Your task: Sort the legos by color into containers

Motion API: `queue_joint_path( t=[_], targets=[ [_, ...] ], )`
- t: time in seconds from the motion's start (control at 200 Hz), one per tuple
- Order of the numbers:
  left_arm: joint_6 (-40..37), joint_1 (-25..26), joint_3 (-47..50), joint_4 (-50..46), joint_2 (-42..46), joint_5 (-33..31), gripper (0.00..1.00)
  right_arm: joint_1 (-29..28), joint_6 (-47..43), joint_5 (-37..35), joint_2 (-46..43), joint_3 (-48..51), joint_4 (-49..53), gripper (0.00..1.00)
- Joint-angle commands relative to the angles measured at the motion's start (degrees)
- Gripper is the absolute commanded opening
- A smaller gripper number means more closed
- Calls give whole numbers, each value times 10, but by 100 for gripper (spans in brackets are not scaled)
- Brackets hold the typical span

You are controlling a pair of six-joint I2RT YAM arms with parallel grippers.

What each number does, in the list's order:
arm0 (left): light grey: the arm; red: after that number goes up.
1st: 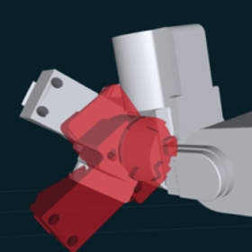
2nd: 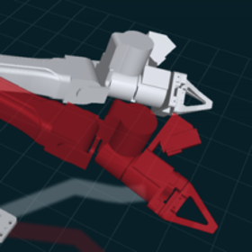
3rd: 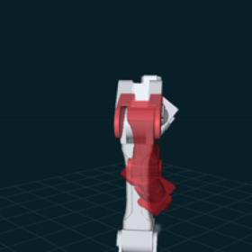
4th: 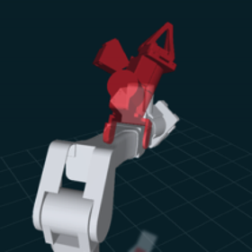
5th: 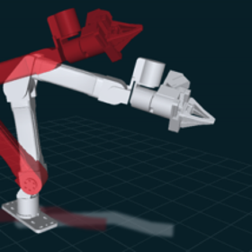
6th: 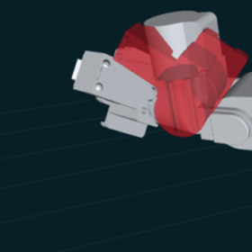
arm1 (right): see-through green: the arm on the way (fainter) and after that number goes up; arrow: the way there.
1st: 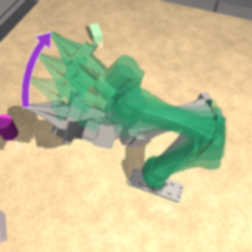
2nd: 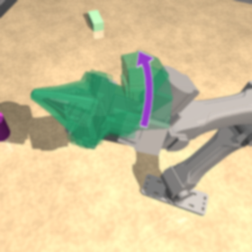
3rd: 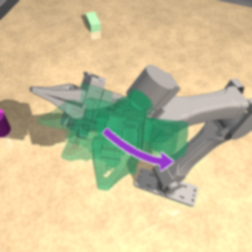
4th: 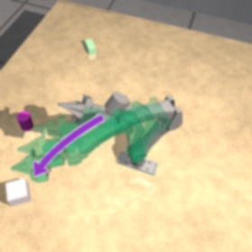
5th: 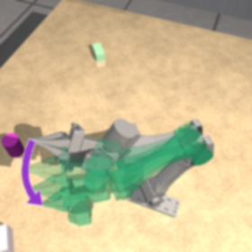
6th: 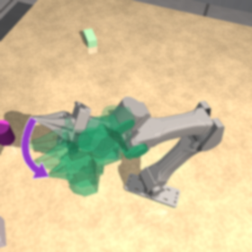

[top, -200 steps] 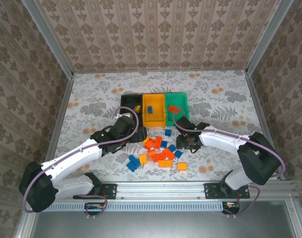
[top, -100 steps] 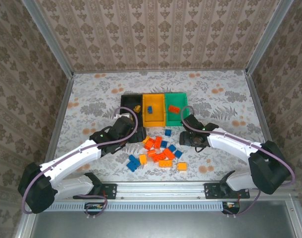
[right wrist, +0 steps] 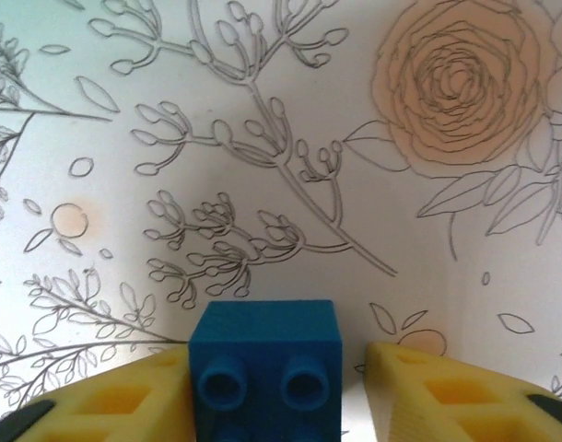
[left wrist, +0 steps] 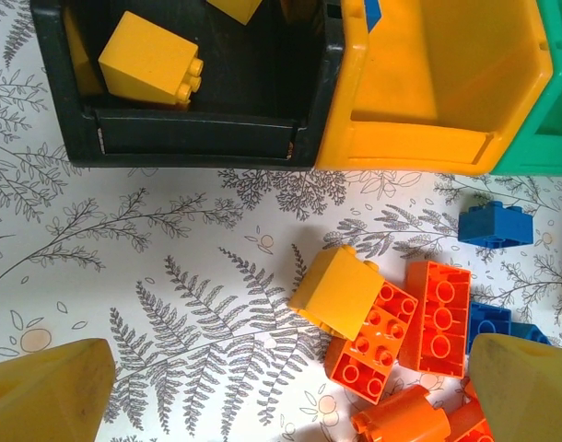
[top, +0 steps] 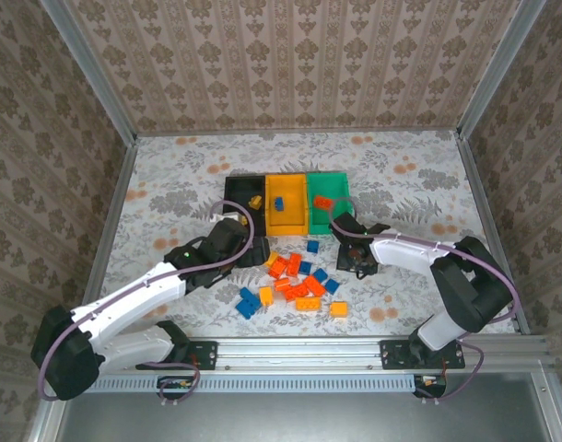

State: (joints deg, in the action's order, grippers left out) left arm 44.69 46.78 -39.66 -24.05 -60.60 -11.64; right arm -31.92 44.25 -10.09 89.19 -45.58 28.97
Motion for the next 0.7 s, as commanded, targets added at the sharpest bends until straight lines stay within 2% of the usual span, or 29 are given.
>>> queue_joint_path(
  t=[0.0, 0.185, 0.355, 0.515, 0.695],
  targets=[
    [14, -6, 11, -14, 14, -9, 100, 17, -16, 3, -12, 7, -8, 42],
    [14, -10, 13, -44, 35, -21, 100, 17, -91, 39, -85, -16, 12, 35],
    [22, -13, 25, -75, 73, -30, 100, -25, -128, 88, -98, -121, 45, 34],
    [36, -15, 34, -98, 98, -33, 100, -71, -134, 89, 9, -250, 37, 35],
    [46, -17, 52, -109, 123, -23, 100, -80, -136, 56, 153, -393, 48, 35]
  ],
)
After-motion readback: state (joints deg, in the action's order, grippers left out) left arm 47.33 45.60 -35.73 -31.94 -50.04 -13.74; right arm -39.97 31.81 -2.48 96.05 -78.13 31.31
